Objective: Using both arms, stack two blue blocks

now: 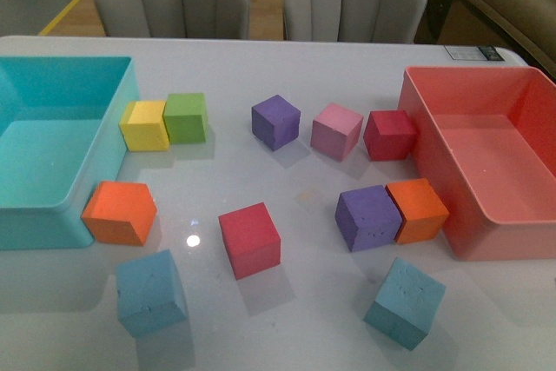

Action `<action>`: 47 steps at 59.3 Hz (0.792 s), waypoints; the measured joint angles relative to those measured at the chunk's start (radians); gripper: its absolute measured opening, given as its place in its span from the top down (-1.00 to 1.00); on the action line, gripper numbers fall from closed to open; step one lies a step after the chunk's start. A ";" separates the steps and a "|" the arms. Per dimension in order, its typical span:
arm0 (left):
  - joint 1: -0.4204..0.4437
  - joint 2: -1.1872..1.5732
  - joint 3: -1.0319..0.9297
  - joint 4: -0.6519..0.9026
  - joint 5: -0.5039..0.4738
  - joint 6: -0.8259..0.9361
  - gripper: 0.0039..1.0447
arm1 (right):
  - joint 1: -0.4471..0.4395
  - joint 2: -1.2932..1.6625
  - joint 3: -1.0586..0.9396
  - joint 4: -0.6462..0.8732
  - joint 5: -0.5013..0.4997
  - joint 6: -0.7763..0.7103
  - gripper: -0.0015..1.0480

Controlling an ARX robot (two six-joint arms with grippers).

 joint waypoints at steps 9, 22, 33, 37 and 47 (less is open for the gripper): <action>0.000 0.000 0.000 0.000 0.000 0.000 -0.84 | 0.080 0.356 0.106 0.066 0.032 -0.066 -0.83; 0.000 0.000 0.000 0.000 0.000 0.000 -0.84 | 0.133 0.675 0.248 0.069 0.082 -0.130 -0.83; 0.000 0.000 0.000 0.000 0.000 0.000 -0.84 | 0.179 0.825 0.327 0.055 0.106 -0.143 -0.83; 0.000 0.000 0.000 0.000 0.000 0.000 -0.84 | 0.194 0.872 0.357 0.050 0.109 -0.140 -0.83; 0.000 0.000 0.000 0.000 0.000 0.000 -0.84 | 0.219 0.956 0.418 0.039 0.126 -0.130 -0.83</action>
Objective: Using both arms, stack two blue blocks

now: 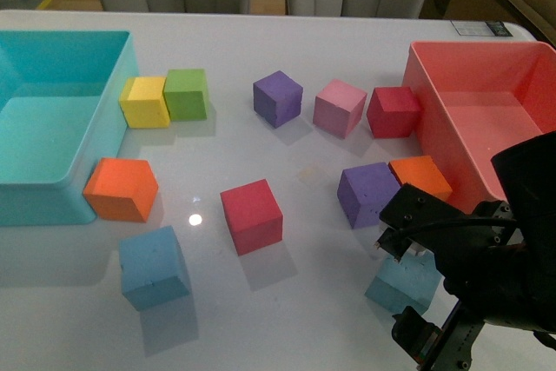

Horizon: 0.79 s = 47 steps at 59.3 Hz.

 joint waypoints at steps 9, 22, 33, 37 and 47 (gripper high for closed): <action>0.000 0.000 0.000 0.000 0.000 0.000 -0.84 | 0.011 0.057 0.045 -0.004 0.016 0.013 -0.83; 0.000 0.000 0.000 0.000 0.000 0.000 -0.84 | 0.021 0.096 0.068 0.000 0.025 0.036 -0.74; 0.000 0.000 0.000 0.000 0.000 0.000 -0.84 | 0.016 0.099 0.057 0.015 0.023 0.050 -0.16; 0.000 0.000 0.000 0.000 0.000 0.000 -0.84 | 0.016 0.081 0.042 0.015 0.007 0.052 -0.04; 0.000 0.000 0.000 0.000 0.000 0.000 -0.84 | 0.017 -0.023 0.010 -0.024 -0.045 0.056 0.09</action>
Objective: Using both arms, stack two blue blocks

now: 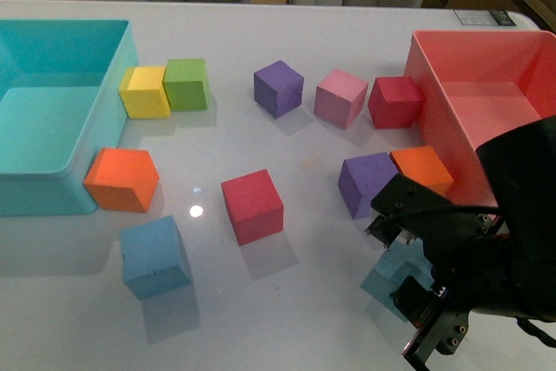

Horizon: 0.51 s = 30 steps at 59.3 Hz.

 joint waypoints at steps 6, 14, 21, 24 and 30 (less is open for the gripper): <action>0.000 0.000 0.000 0.000 0.000 0.000 -0.84 | 0.005 -0.096 0.007 -0.040 -0.027 0.019 0.11; 0.000 0.000 0.000 0.000 0.000 0.000 -0.84 | 0.023 -0.156 0.070 -0.062 -0.021 0.066 0.13; 0.000 0.000 0.000 0.000 0.000 0.000 -0.84 | 0.047 -0.141 0.170 -0.090 -0.014 0.134 0.14; 0.000 0.000 0.000 0.000 0.000 0.000 -0.84 | 0.062 -0.119 0.229 -0.112 0.004 0.158 0.14; 0.000 0.000 0.000 0.000 0.000 0.000 -0.84 | 0.089 -0.060 0.339 -0.144 0.024 0.203 0.15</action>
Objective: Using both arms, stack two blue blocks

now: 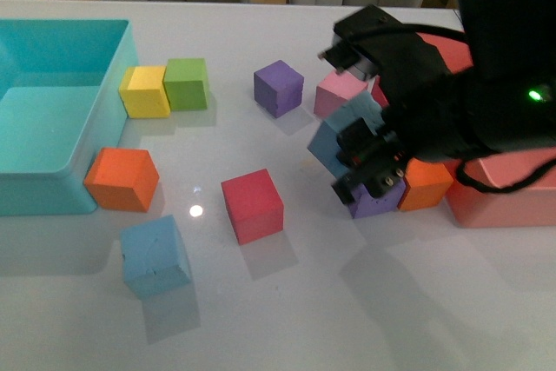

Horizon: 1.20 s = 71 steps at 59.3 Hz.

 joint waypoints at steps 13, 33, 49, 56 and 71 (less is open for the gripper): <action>0.000 0.000 0.000 0.000 0.000 0.000 -0.84 | 0.039 0.167 0.246 -0.094 0.047 0.055 0.16; 0.000 0.000 0.000 0.000 0.000 0.000 -0.84 | 0.050 0.426 0.534 -0.192 0.092 0.096 0.16; 0.000 0.000 0.000 0.000 0.000 0.000 -0.84 | 0.059 0.531 0.669 -0.241 0.094 0.116 0.18; 0.000 0.000 0.000 0.000 0.000 0.000 -0.84 | 0.059 0.569 0.712 -0.257 0.098 0.117 0.18; 0.000 0.000 0.000 0.000 0.000 0.000 -0.84 | 0.066 0.627 0.759 -0.270 0.100 0.121 0.18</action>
